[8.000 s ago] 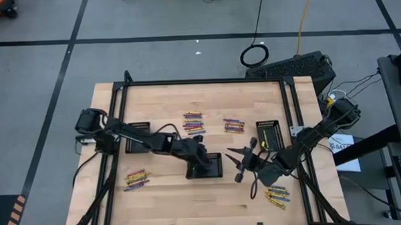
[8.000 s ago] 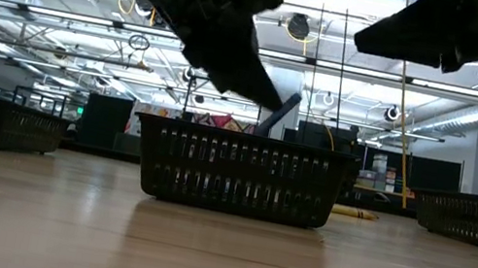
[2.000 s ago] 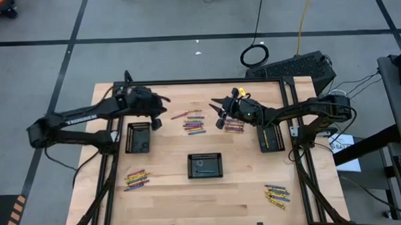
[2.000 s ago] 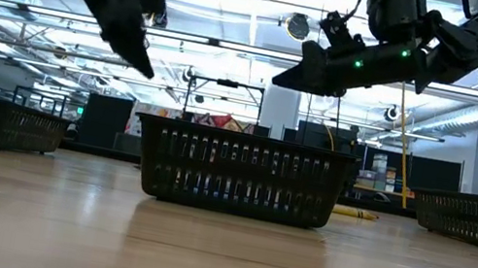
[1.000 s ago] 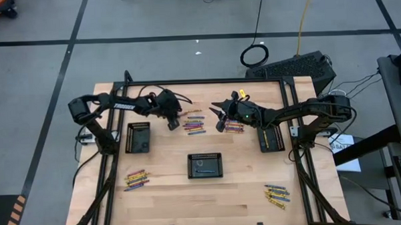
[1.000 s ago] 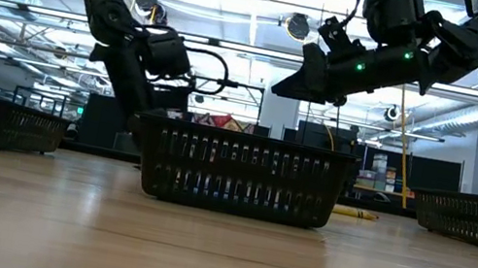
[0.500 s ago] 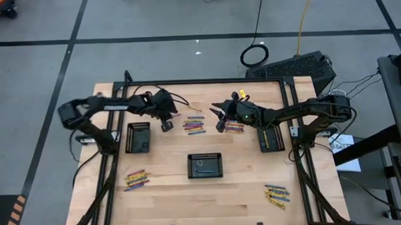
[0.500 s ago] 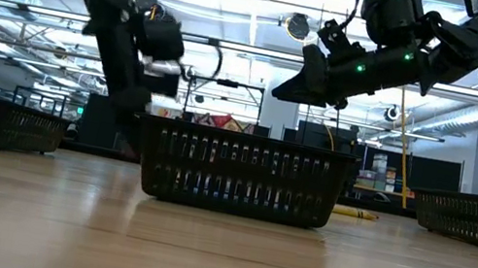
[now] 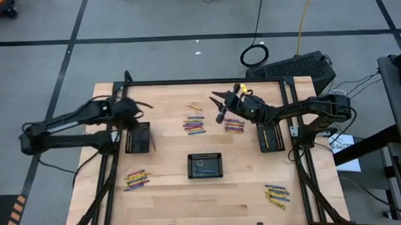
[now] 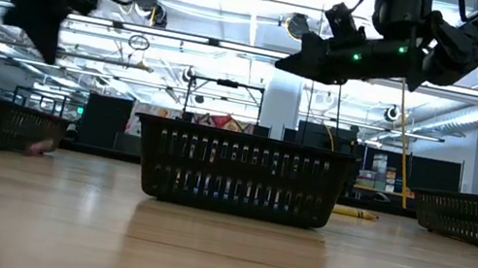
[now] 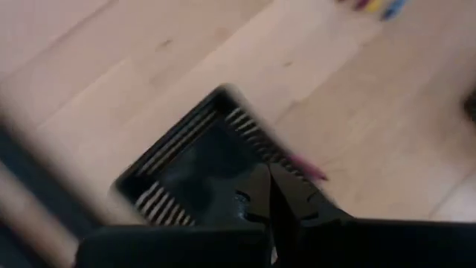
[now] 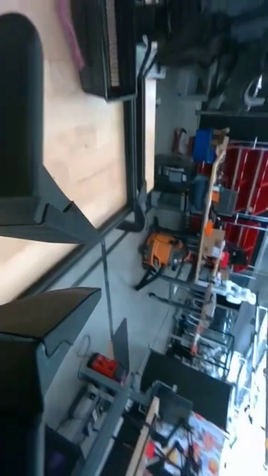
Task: Sort crayons
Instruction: Put the red crayon into the left black basket
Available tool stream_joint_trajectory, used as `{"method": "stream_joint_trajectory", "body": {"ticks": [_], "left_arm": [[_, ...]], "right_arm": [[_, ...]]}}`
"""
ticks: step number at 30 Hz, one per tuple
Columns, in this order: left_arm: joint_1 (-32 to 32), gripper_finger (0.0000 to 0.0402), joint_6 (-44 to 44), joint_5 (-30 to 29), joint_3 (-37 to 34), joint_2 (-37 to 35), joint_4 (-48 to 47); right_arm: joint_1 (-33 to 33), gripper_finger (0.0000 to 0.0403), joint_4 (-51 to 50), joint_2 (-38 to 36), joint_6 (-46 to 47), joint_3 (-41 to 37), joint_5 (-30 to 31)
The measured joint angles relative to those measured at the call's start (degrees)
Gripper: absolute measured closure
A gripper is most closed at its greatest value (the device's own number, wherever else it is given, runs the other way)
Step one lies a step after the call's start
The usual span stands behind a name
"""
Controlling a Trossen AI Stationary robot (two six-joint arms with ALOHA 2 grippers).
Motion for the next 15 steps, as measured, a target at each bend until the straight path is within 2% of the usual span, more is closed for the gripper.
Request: {"method": "stream_joint_trajectory", "body": {"ticks": [4,7,11,15], "left_arm": [[-1.11,0.04,-3.17,-4.12,-0.02,-3.06,-0.33],[-1.15,0.0401,1.62,-3.15,-0.14,-2.35,5.83],[-1.23,0.0401,8.23,2.5,-0.61,2.46,14.42],[-2.88,0.0401,10.38,4.53,-0.7,11.68,17.74]], "right_arm": [[-0.76,0.0312,-0.35,0.0,-0.48,0.0,0.0],[-0.77,0.0312,-0.76,0.0,0.37,0.0,-0.02],[-0.77,0.0312,-1.61,0.0,2.01,0.0,-1.33],[-0.77,0.0312,-2.48,0.0,3.3,0.0,-6.0]]}}
